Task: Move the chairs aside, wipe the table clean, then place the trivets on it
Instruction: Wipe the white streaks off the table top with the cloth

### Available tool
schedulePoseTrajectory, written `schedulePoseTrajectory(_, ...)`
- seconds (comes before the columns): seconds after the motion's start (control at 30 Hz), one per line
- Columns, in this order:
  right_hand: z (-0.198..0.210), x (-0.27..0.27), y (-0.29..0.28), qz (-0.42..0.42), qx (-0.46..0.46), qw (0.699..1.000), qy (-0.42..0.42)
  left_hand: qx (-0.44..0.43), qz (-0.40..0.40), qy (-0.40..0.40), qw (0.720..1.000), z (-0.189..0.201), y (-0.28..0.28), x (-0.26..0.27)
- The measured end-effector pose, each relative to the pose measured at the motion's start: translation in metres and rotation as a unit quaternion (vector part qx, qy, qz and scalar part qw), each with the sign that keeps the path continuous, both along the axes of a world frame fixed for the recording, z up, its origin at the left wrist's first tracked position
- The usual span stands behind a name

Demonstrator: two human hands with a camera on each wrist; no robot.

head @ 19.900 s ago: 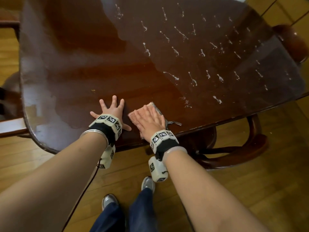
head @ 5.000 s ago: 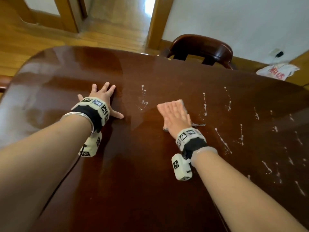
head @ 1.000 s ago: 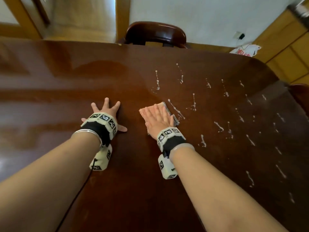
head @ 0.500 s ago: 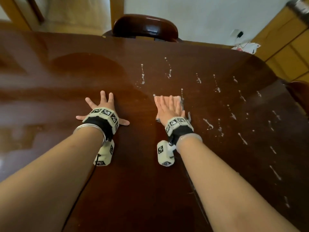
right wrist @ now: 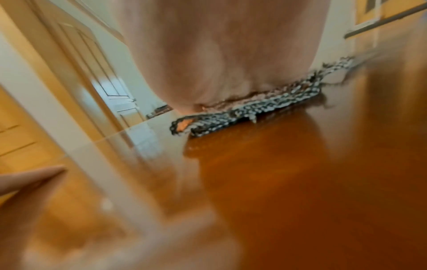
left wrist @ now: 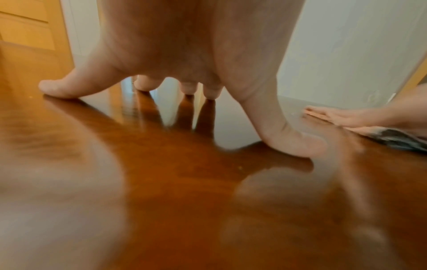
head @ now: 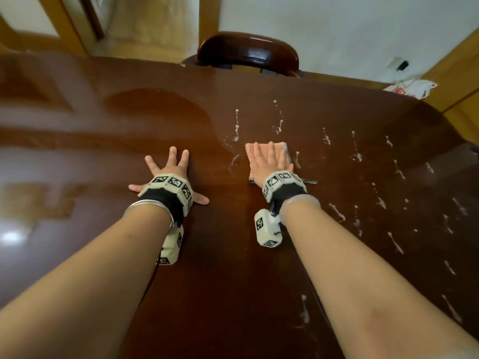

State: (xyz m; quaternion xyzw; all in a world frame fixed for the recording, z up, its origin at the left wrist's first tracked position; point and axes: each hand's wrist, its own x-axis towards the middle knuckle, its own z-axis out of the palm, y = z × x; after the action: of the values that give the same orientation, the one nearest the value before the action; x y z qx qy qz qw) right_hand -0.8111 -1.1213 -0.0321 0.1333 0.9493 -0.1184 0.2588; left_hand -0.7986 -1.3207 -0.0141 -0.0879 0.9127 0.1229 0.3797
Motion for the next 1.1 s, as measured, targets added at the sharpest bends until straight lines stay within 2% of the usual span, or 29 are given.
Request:
schedulePoseTrajectory(0.1, -0.004, 0.003, -0.036, 0.097, 0.002, 0.995, 0.016, -0.003, -0.003, -0.009, 1.000, -0.001, -0.001, -0.001)
schedulePoseTrajectory(0.2, -0.005, 0.030, -0.031, 0.171, 0.004, 0.985, 0.016, 0.000, -0.016, -0.009, 1.000, -0.001, -0.003, -0.003)
schedulePoseTrajectory(0.27, -0.004, 0.039, -0.012, 0.148, 0.003, 0.989, 0.007, 0.011, -0.014, -0.013, 1.000, 0.001, -0.005, -0.003)
schedulePoseTrajectory(0.33, -0.003, 0.029, -0.001, 0.081, 0.005, 0.997, 0.010, 0.013, -0.029, -0.012, 0.999, 0.001, -0.008, -0.006)
schedulePoseTrajectory(0.4, 0.002, 0.007, -0.013, 0.005, -0.013, 1.000, 0.002, 0.004, -0.061, 0.001, 0.998, -0.001, -0.013, -0.013)
schedulePoseTrajectory(0.43, 0.005, -0.003, -0.027, -0.002, -0.020, 1.000, -0.002, 0.005, -0.076, 0.007, 0.997, -0.001, -0.015, -0.017)
schedulePoseTrajectory(0.57, 0.004, -0.002, -0.075, 0.127, -0.034, 0.991, 0.005, 0.021, -0.112, 0.017, 0.993, 0.000, -0.028, -0.039)
schedulePoseTrajectory(0.67, 0.003, 0.033, -0.063, 0.182, -0.008, 0.983, -0.012, 0.024, -0.130, 0.005, 0.991, 0.005, -0.038, -0.058)
schedulePoseTrajectory(0.73, 0.012, 0.040, -0.042, 0.148, 0.005, 0.988, -0.032, 0.030, -0.132, -0.009, 0.991, 0.007, -0.042, -0.067)
schedulePoseTrajectory(0.8, 0.018, 0.024, -0.033, 0.060, 0.003, 0.997, -0.048, 0.031, -0.140, -0.014, 0.990, 0.009, -0.042, -0.072)
schedulePoseTrajectory(0.87, 0.015, -0.005, -0.045, -0.015, -0.009, 0.998, -0.053, 0.029, -0.141, -0.018, 0.989, 0.008, -0.042, -0.075)
schedulePoseTrajectory(0.9, 0.013, -0.016, -0.057, -0.021, -0.013, 0.998, -0.053, 0.028, -0.141, -0.022, 0.989, 0.009, -0.042, -0.076)
schedulePoseTrajectory(1.0, 0.007, -0.020, -0.086, 0.069, -0.002, 0.997, -0.030, 0.023, -0.145, -0.028, 0.989, 0.008, -0.041, -0.080)
schedulePoseTrajectory(1.1, 0.001, 0.013, -0.066, 0.161, 0.012, 0.986, -0.033, 0.018, -0.147, -0.032, 0.988, 0.008, -0.039, -0.082)
